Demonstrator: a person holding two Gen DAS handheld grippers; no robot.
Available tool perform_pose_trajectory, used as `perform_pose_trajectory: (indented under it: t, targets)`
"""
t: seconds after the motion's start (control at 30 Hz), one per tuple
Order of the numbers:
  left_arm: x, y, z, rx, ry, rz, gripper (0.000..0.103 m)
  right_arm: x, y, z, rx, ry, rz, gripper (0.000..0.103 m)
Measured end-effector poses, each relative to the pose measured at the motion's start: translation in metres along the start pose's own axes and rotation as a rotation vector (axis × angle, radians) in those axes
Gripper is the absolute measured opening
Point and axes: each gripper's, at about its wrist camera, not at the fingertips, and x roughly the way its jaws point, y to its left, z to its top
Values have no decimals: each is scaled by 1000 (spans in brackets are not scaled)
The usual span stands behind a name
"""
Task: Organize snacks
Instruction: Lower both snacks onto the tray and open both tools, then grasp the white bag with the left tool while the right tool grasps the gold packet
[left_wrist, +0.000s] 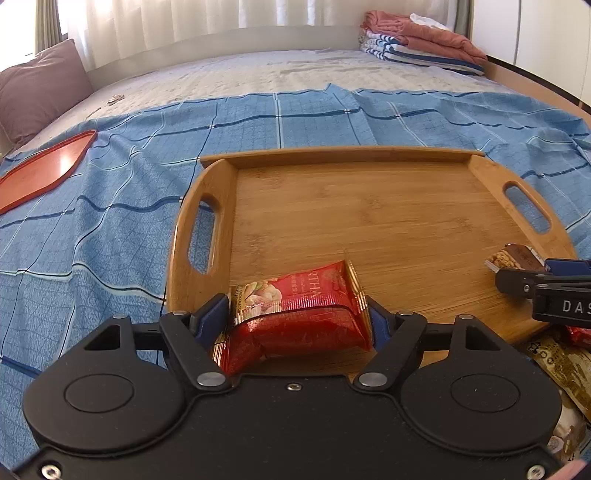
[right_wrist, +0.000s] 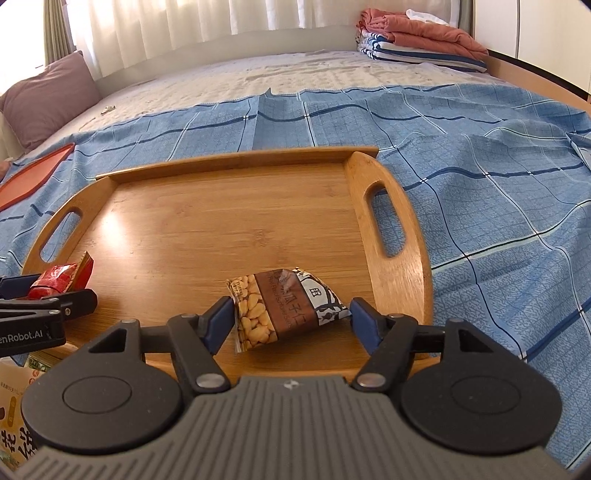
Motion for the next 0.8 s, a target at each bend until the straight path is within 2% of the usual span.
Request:
perform_pose_trajectory:
  t: [0.07,0.3,0.5,0.8]
  targets:
    - [0,2,-1,-5,-3,-6,76,0,0,0,2,-2,1,78]
    - [-11,2,-2,2,-36,-17,98,-7,-2,-1,14,-23,23,89]
    - [-31,3,-10,13,-70,-47,99,-19,1,-2,-18,-45,24,92]
    - [-69,12,-38,-16,-116,-82,100,-50,5,-20,-36,-84,79,98]
